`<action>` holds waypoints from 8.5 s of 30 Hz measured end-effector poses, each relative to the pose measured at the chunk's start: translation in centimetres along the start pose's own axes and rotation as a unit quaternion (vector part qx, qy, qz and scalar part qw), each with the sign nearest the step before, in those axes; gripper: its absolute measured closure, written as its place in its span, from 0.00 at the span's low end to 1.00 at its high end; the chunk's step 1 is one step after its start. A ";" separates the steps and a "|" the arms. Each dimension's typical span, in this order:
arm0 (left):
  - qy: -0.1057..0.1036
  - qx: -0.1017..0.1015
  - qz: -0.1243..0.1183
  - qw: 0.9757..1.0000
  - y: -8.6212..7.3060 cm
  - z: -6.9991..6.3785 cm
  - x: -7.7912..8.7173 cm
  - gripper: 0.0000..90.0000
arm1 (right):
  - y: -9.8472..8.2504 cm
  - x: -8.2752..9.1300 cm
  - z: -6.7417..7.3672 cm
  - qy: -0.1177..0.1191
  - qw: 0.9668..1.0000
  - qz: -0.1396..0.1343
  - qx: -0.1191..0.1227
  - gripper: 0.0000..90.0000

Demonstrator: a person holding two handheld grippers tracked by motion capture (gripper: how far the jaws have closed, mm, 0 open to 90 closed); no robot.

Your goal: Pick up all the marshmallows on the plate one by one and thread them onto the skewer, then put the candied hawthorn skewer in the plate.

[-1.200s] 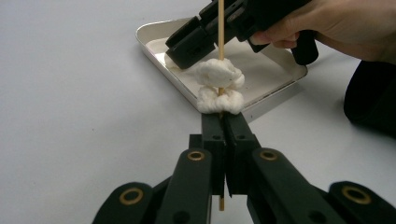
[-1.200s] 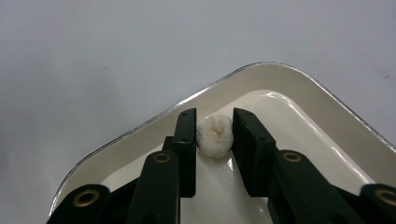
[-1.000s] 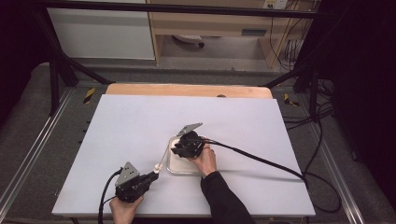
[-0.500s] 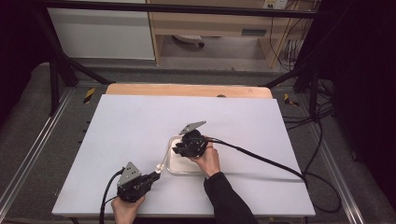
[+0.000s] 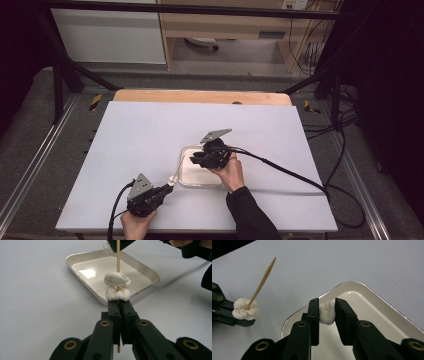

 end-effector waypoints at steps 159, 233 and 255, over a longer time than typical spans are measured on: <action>-0.015 -0.093 0.000 0.996 0.1 -4.8 -2.8 0.98 | -3.5 3.8 4.3 0.155 0.983 -0.074 -0.064 0.90; -0.001 -0.050 0.072 0.996 5.6 -2.8 -2.5 0.98 | -15.9 11.8 -3.1 -0.125 0.992 0.008 -0.034 0.00; 0.040 -0.052 0.150 0.987 6.8 -2.5 -7.2 0.98 | -16.2 11.9 -3.3 -0.125 0.991 0.005 -0.037 0.00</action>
Point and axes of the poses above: each handheld gripper's, and its own axes: x roughly backward along the jaws, y roughly out of its top, z roughly to its left, the point moved 5 cm from there along -x, roughly forward along the jaws, and after that the axes turned 11 degrees about x, right-handed, at the moved point
